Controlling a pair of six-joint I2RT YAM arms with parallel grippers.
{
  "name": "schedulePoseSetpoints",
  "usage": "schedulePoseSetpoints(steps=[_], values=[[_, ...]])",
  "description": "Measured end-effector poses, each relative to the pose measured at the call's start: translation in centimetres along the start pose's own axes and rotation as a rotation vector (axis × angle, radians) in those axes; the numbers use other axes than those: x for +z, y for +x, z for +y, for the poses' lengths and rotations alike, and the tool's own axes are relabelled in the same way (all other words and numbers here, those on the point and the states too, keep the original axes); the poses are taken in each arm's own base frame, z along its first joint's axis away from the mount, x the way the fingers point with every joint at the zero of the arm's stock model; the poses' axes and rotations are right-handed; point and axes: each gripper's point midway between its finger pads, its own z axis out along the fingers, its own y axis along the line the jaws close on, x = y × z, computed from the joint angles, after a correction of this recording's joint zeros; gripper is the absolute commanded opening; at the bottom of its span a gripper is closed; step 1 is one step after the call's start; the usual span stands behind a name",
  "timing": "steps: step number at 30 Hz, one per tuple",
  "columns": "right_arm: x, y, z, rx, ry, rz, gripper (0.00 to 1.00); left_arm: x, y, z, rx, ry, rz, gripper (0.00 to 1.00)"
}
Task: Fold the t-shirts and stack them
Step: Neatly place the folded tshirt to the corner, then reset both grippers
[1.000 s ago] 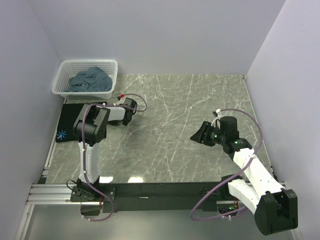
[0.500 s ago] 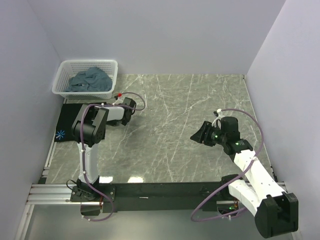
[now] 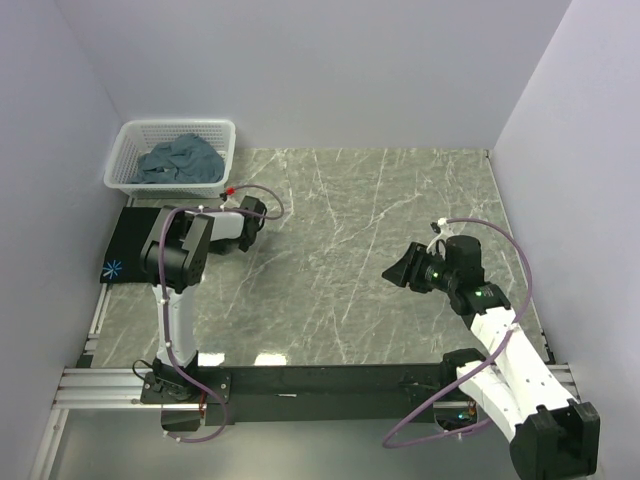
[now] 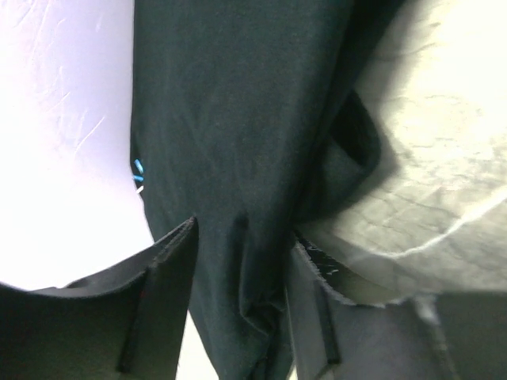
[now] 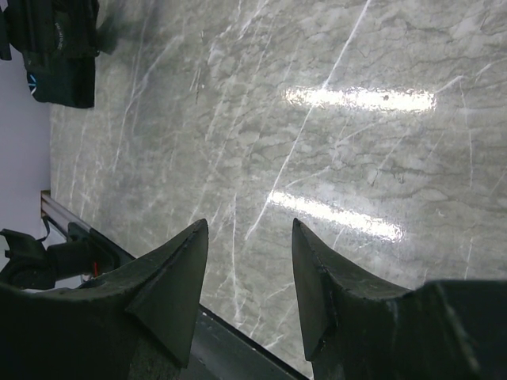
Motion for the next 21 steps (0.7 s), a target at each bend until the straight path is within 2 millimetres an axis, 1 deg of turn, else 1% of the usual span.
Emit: schedulePoseSetpoints(steps=[2, 4, 5, 7, 8, 10, 13, 14, 16, 17, 19, 21], values=[[0.0, 0.0, 0.0, 0.001, 0.002, 0.001, 0.54, 0.0, 0.1, 0.2, -0.002, -0.006, 0.005, 0.56], [-0.1, 0.1, -0.1, 0.002, 0.01, 0.0, 0.54, -0.2, 0.0, 0.3, -0.005, -0.008, 0.008, 0.61], [-0.3, 0.0, -0.2, 0.003, 0.019, -0.004, 0.56, -0.4, 0.0, 0.4, -0.011, -0.012, 0.009, 0.65], [-0.6, -0.1, -0.3, 0.001, 0.032, -0.015, 0.57, -1.1, -0.2, 0.4, -0.016, -0.009, 0.004, 0.67], [-0.8, -0.4, -0.3, -0.001, 0.042, -0.028, 0.59, -1.7, -0.4, 0.1, -0.026, 0.003, -0.005, 0.69], [-1.3, -1.0, 0.0, -0.009, 0.046, -0.057, 0.59, -3.6, -1.0, -0.7, -0.054, 0.057, -0.032, 0.7], [-2.6, -2.3, 0.8, -0.024, 0.054, -0.12, 0.61, -7.8, -2.2, -1.1, -0.122, 0.171, -0.096, 0.72], [-3.1, -2.8, 1.0, -0.031, 0.06, -0.144, 0.64, -9.2, -2.7, -1.0, -0.156, 0.213, -0.12, 0.73], [-4.5, -4.2, 1.7, -0.049, 0.074, -0.211, 0.66, -12.9, -4.0, 0.1, -0.254, 0.318, -0.183, 0.73], [-5.4, -4.9, 2.1, -0.059, 0.08, -0.247, 0.66, -15.0, -4.6, 1.1, -0.312, 0.382, -0.218, 0.73], [-7.1, -6.4, 2.9, -0.081, 0.094, -0.315, 0.67, -18.3, -5.3, 3.5, -0.43, 0.495, -0.273, 0.73], [-9.0, -8.0, 3.9, -0.106, 0.105, -0.387, 0.68, -20.6, -5.3, 6.9, -0.558, 0.598, -0.318, 0.75]])
